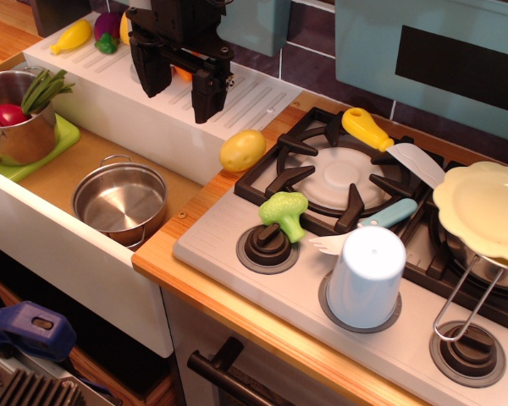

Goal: Put potato in pot or pan

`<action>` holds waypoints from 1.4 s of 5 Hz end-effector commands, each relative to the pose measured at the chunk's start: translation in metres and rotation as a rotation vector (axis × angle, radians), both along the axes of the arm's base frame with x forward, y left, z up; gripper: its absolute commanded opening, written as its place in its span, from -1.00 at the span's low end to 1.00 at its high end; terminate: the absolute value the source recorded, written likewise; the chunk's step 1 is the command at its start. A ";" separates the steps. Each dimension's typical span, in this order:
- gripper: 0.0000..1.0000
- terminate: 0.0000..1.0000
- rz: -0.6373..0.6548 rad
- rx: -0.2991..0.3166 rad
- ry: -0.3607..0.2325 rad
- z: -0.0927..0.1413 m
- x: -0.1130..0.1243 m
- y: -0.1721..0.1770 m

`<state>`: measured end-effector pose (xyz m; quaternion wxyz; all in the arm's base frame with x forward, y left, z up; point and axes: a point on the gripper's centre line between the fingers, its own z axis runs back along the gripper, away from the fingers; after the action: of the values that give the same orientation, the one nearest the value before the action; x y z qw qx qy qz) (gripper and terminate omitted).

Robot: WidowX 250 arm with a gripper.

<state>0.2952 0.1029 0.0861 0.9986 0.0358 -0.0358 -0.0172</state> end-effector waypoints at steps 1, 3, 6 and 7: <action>1.00 -1.00 0.000 0.000 0.000 0.000 0.000 0.000; 1.00 -1.00 -0.007 -0.108 -0.072 -0.002 0.017 -0.005; 1.00 -1.00 -0.019 -0.176 -0.153 -0.027 0.036 -0.011; 1.00 -1.00 -0.015 -0.200 -0.175 -0.035 0.042 -0.015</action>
<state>0.3353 0.0839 0.0334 0.9910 -0.0763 -0.1097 -0.0080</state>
